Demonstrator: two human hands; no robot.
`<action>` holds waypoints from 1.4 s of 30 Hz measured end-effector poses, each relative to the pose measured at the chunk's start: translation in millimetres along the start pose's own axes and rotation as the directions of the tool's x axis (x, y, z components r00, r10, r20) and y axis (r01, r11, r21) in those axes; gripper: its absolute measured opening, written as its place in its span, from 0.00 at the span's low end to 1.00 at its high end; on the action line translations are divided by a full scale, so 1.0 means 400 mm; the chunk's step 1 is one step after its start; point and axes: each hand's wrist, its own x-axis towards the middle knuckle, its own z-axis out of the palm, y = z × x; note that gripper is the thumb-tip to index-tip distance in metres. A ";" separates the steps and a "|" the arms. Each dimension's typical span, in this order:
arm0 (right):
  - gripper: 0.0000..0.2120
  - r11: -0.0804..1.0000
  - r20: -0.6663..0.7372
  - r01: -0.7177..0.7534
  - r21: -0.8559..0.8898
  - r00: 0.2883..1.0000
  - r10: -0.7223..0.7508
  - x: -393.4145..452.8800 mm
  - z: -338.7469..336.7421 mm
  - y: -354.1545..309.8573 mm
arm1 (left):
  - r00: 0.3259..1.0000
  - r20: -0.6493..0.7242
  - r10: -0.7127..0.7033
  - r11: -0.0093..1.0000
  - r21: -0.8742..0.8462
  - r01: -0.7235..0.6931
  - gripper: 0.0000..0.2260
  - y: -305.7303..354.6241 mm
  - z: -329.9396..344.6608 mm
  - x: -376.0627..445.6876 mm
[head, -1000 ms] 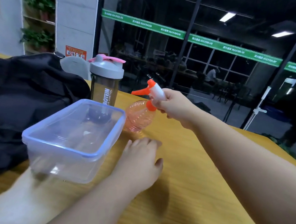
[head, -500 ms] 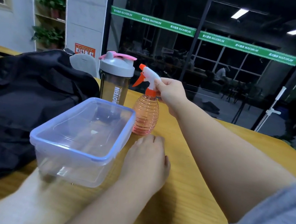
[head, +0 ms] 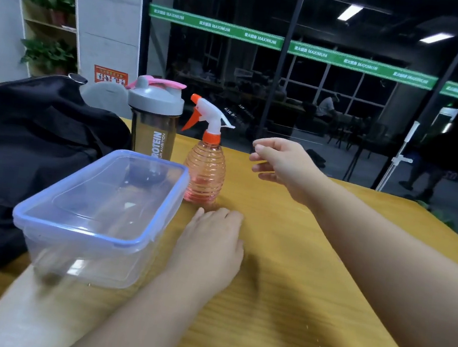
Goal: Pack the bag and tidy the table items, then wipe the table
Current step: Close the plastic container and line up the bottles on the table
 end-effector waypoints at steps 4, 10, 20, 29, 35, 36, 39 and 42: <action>0.07 0.991 -0.040 -0.050 -0.125 0.998 0.045 -0.088 -0.113 0.059 | 0.979 0.107 0.173 0.977 -0.147 -0.156 0.17 0.021 0.003 -0.012; 0.07 0.890 -0.094 -0.146 -0.433 0.989 0.116 -0.208 -0.232 0.151 | 0.963 0.150 0.223 0.910 -0.387 -0.151 0.15 0.029 0.014 -0.028; 0.26 0.550 -0.177 -0.313 -0.774 0.942 0.286 -0.346 -0.346 0.244 | 0.953 0.215 0.215 0.889 -0.446 -0.100 0.13 0.042 0.026 -0.033; 0.13 0.474 -0.226 -0.325 -0.818 0.940 0.254 -0.352 -0.320 0.259 | 0.925 0.228 0.303 0.856 -0.492 -0.159 0.14 0.095 0.029 -0.064; 0.16 0.364 -0.089 -0.201 -0.909 0.949 0.303 -0.356 -0.332 0.233 | 0.937 0.194 0.292 0.850 -0.501 -0.162 0.13 0.092 0.024 -0.063; 0.16 0.381 -0.082 -0.204 -0.902 0.946 0.313 -0.361 -0.336 0.228 | 0.936 0.197 0.291 0.853 -0.497 -0.161 0.13 0.092 0.026 -0.063; 0.13 0.471 -0.071 -0.216 -0.856 0.949 0.306 -0.381 -0.351 0.211 | 0.935 0.207 0.287 0.859 -0.488 -0.156 0.13 0.090 0.030 -0.062; 0.07 0.520 -0.043 -0.193 -0.832 0.957 0.287 -0.397 -0.372 0.207 | 0.938 0.196 0.284 0.858 -0.489 -0.158 0.13 0.090 0.031 -0.061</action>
